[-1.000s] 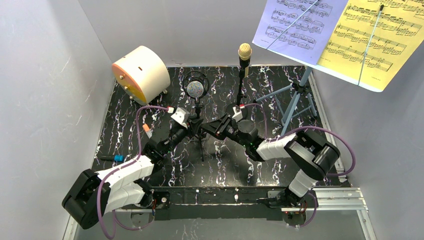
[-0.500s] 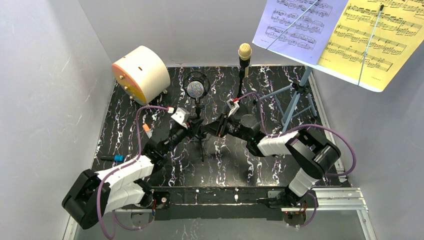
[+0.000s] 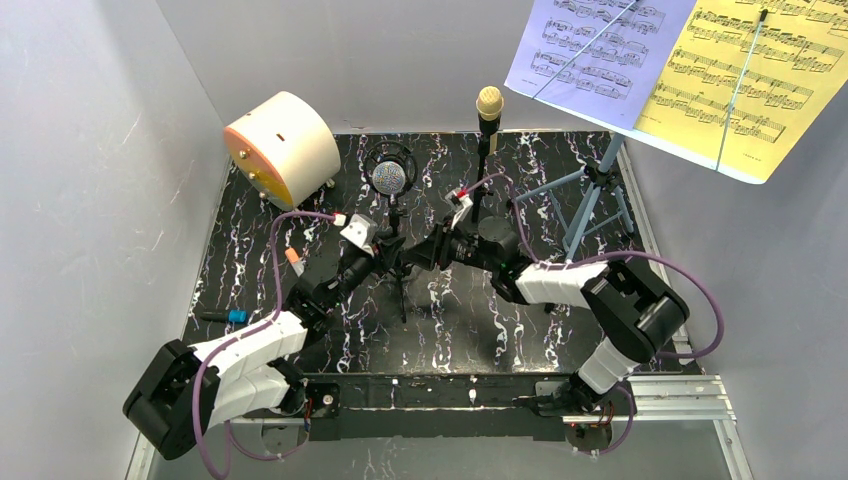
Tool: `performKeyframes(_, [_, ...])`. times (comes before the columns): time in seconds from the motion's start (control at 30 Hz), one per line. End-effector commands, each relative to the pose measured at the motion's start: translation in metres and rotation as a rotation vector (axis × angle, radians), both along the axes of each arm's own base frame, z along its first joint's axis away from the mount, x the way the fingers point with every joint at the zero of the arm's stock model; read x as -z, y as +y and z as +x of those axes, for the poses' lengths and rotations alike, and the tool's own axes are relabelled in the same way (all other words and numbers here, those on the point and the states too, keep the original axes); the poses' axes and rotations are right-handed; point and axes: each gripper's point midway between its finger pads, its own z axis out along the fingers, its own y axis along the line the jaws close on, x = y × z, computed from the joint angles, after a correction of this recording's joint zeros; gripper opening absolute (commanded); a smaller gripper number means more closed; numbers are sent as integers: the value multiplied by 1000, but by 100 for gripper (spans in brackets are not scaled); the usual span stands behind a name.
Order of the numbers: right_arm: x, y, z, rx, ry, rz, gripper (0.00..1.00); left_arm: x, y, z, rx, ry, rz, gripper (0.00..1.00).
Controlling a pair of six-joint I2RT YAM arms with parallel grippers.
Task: Pack up the instrument practice props
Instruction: Unscrew the knob on the microphone stand.
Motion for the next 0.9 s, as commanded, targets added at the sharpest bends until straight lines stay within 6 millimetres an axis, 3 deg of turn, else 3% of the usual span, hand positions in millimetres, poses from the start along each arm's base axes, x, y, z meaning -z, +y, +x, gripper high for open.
performKeyframes(0.0, [-51, -11, 9, 126, 46, 185, 52, 59, 10, -8, -52, 200, 78, 0])
performKeyframes(0.17, [-50, -26, 20, 286, 230, 290, 70, 55, 26, 7, -215, 233, -1, 0])
performKeyframes(0.3, [-44, -21, 17, 347, 329, 303, 72, 50, 36, 13, -331, 232, -38, 0])
performKeyframes(0.53, [-32, -18, 15, 470, 437, 334, 67, 47, 36, 16, -449, 223, -49, 0])
performKeyframes(0.87, [-21, -15, 4, 421, 401, 305, 49, 61, 19, 6, -386, 227, -28, 0])
